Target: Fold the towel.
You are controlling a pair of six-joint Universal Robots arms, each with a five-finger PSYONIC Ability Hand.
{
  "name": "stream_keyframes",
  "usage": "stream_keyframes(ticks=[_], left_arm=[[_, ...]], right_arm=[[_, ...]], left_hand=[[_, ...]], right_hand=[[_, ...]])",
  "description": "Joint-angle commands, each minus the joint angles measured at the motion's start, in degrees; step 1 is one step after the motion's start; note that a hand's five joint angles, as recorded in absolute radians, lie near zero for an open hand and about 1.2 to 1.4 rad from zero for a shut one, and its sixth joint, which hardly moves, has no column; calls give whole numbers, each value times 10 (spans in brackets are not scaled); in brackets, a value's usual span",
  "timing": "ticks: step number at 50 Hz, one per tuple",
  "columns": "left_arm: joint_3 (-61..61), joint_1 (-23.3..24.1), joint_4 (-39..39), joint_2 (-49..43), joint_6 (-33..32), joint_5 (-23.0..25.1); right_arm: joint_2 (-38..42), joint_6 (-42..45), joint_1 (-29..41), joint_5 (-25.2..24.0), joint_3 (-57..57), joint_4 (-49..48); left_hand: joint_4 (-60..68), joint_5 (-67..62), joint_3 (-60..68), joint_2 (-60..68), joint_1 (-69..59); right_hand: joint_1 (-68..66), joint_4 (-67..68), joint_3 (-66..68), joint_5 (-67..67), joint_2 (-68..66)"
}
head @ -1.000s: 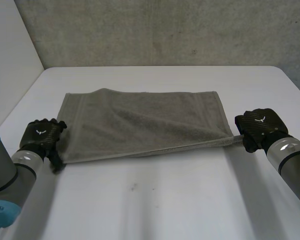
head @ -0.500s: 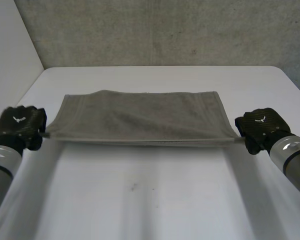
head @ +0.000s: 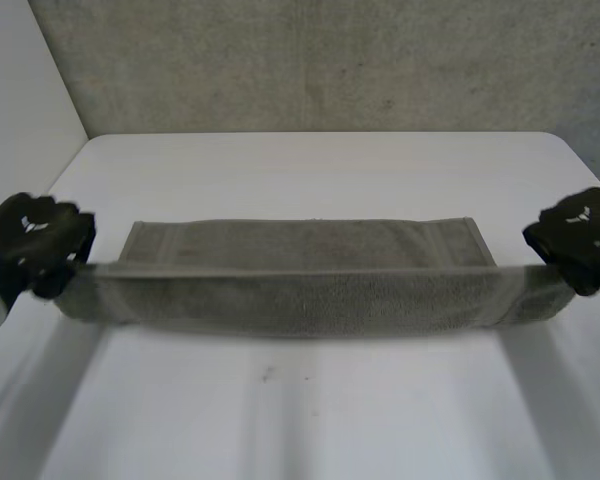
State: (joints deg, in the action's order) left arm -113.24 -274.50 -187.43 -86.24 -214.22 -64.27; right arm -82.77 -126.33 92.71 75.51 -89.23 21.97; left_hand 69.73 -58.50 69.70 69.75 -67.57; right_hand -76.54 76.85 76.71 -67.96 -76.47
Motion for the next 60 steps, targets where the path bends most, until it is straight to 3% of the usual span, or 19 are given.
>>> stream_keyframes(ticks=[1,3,9,21,22,23,24,25,31,35,38,41,44,46,53,60], left_arm=[[186,98,-51,-235,50,-75],[226,105,-51,-271,53,-100],[370,125,-53,-394,52,-154],[539,140,-51,-525,52,-198],[550,141,-51,-536,52,-198],[550,141,-51,-536,52,-198],[553,141,-51,-541,52,-199],[552,143,-51,-542,50,-199],[545,155,-46,-531,56,-218],[488,158,-27,-469,85,-257],[451,158,-23,-437,101,-263],[355,157,-25,-349,145,-260],[275,155,-36,-281,182,-252],[240,153,-45,-252,197,-245],[134,156,-122,-192,246,-225],[92,157,-191,-186,254,-226]], right_arm=[[160,-23,76,64,141,-27],[231,-26,96,91,213,-41],[314,-38,110,99,306,-84],[502,-38,137,147,544,-125],[515,-41,140,147,560,-127],[515,-41,140,148,560,-127],[529,-39,145,147,578,-129],[529,-39,145,147,579,-129],[546,-48,150,165,603,-194],[485,-115,150,204,556,-181],[452,-143,146,206,520,-170],[336,-209,141,178,388,-142],[299,-220,136,157,338,-138],[224,-232,110,92,219,-126],[188,-233,79,64,112,-129],[220,-230,57,60,26,-244]], left_hand=[[103,-115,103,103,-124],[103,-115,103,103,-124],[103,-115,103,103,-124],[103,-115,103,103,-124],[103,-115,103,103,-124],[103,-115,103,103,-124],[-368,356,-368,-369,347],[-597,585,-597,-597,576],[-597,585,-597,-597,576],[-597,585,-597,-597,576],[-597,585,-597,-597,576],[-597,585,-597,-597,576],[-597,585,-597,-597,576],[-597,585,-597,-597,576],[-597,585,-597,-597,576],[-597,585,-597,-597,576]], right_hand=[[-35,31,33,-20,-35],[-35,31,33,-20,-35],[-35,31,33,-20,-35],[-35,31,33,-20,-35],[261,-264,-263,275,261],[264,-267,-266,278,263],[665,-669,-667,680,665],[665,-669,-667,680,665],[665,-669,-667,680,665],[665,-669,-667,680,665],[665,-669,-667,680,665],[665,-669,-667,680,665],[665,-669,-667,680,665],[665,-669,-667,680,665],[665,-669,-667,680,665],[587,-591,-589,602,587]])
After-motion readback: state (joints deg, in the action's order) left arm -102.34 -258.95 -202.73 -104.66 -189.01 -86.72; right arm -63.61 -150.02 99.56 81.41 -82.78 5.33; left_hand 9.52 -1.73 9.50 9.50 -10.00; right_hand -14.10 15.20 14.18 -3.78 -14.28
